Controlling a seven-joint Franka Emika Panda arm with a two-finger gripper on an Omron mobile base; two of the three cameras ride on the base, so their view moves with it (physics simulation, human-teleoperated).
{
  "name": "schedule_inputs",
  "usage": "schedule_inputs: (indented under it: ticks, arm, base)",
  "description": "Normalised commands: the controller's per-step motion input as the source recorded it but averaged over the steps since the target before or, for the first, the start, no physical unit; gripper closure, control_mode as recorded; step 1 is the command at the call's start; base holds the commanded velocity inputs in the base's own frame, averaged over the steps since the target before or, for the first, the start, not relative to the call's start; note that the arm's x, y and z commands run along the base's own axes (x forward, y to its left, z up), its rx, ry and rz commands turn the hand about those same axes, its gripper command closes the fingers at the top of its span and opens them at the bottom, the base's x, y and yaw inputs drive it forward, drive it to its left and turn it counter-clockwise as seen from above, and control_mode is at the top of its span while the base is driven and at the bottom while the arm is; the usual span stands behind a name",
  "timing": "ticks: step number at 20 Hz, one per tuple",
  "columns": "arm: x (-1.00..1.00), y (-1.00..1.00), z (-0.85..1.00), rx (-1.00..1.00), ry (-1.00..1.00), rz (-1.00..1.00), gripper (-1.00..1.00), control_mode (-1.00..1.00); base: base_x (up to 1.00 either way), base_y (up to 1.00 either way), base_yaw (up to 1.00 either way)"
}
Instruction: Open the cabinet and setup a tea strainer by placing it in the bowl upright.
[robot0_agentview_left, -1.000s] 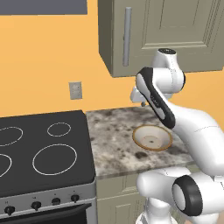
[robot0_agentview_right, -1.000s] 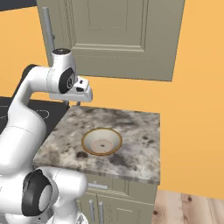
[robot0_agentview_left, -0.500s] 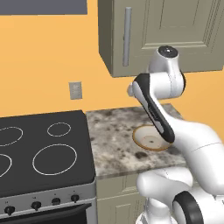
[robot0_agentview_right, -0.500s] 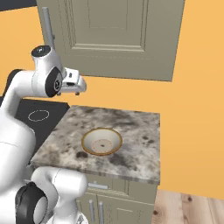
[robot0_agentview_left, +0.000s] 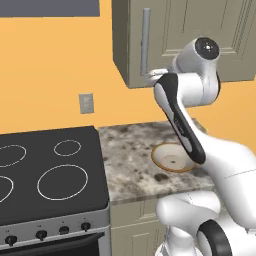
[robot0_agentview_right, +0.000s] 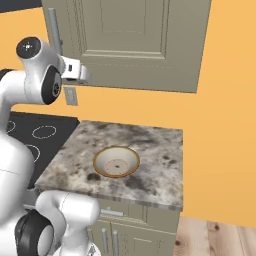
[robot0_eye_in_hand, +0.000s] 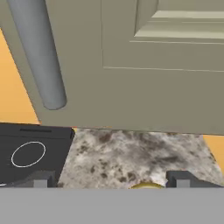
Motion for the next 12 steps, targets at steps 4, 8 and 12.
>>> schedule_inputs:
  ticks: [4, 8, 12]
  arm:
    - [0.00, 0.26, 0.82, 0.18, -0.04, 0.00, -1.00, -1.00]
    - [0.00, 0.16, 0.25, -0.02, -0.08, 0.00, -1.00, -1.00]
    - [0.13, 0.30, 0.01, -0.03, -0.08, 0.00, -1.00, -1.00]
  base:
    - [0.00, 0.00, 0.00]
    - [0.00, 0.00, 0.00]
    - [0.00, 0.00, 0.00]
